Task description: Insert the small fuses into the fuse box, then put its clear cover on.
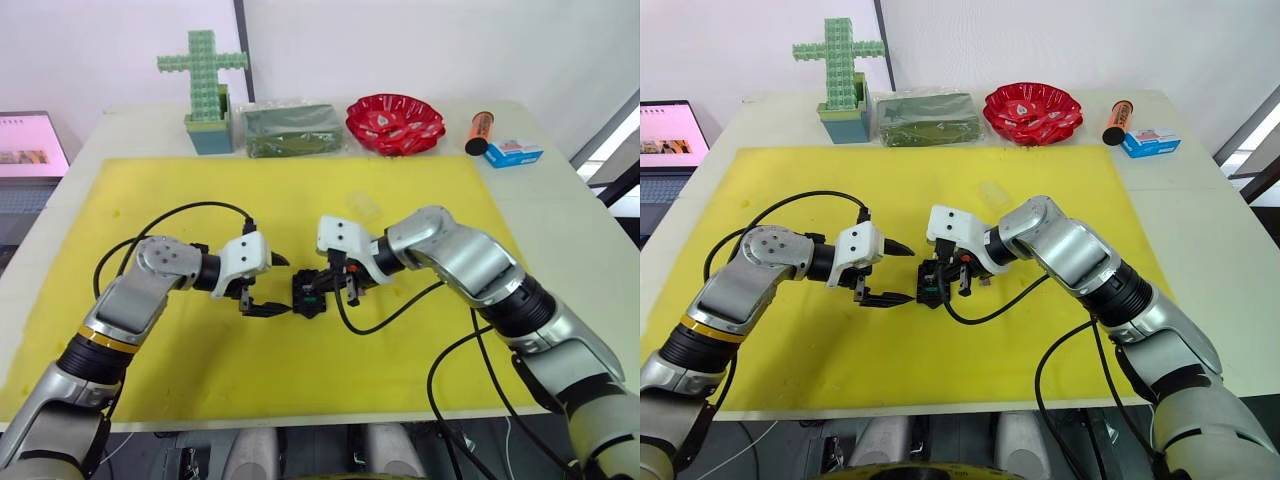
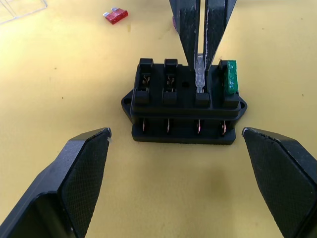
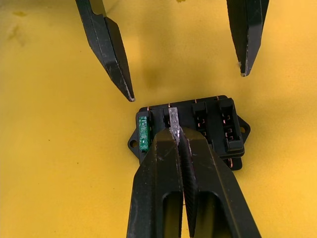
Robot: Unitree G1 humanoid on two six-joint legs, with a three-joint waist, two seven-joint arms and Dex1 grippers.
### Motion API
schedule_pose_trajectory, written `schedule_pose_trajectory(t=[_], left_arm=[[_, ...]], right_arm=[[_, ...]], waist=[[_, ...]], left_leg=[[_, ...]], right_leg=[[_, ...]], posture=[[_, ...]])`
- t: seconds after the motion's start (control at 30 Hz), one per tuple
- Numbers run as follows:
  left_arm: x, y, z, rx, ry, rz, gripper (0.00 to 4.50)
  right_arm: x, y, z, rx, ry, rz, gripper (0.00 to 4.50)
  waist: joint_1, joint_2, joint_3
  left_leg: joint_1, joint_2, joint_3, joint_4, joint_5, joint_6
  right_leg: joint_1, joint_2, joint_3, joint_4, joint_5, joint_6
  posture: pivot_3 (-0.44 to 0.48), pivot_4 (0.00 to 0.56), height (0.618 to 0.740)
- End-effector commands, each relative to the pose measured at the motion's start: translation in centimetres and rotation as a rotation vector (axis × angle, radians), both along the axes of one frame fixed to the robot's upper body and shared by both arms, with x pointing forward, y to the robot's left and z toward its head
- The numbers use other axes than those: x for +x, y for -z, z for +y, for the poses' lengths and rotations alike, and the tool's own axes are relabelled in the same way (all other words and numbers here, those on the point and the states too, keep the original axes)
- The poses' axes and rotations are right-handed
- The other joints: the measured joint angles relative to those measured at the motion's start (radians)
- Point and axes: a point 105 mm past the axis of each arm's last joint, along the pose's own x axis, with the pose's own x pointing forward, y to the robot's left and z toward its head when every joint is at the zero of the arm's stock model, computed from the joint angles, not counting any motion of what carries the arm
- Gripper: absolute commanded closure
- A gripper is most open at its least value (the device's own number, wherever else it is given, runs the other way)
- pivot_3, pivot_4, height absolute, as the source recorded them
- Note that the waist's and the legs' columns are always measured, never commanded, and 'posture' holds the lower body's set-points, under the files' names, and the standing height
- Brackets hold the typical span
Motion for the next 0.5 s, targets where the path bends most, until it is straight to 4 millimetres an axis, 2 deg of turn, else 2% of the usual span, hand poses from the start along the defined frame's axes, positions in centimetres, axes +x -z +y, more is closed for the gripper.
schedule_pose_trajectory(t=[0.03, 0.27, 0.5], left_arm=[[0.4, -1.3, -0.1, -0.013, 0.003, -0.058, 0.03], [0.5, -1.4, -0.3, -0.017, 0.0, -0.064, 0.03], [0.6, -1.4, -0.3, -0.016, -0.003, -0.068, 0.03]], right_arm=[[-0.1, 0.7, -0.2, -0.022, 0.021, 0.028, 4.5], [-0.8, -1.3, 0.5, 0.036, -0.039, -0.009, 4.5], [-1.0, -1.8, 0.6, 0.032, -0.053, -0.036, 4.5]], waist=[[0.0, 0.0, 0.0], [0.0, 0.0, 0.0], [0.0, 0.0, 0.0]], left_leg=[[0.0, 0.0, 0.0, 0.0, 0.0, 0.0], [-0.001, 0.0, 0.0, 0.0, 0.0, 0.0], [-0.002, 0.0, 0.0, 0.0, 0.0, 0.0]], right_leg=[[0.0, 0.0, 0.0, 0.0, 0.0, 0.0], [-0.001, 0.0, 0.0, 0.0, 0.0, 0.0], [-0.002, 0.0, 0.0, 0.0, 0.0, 0.0]], posture=[[0.0, 0.15, 0.74], [0.0, 0.15, 0.74], [0.0, 0.15, 0.74]])
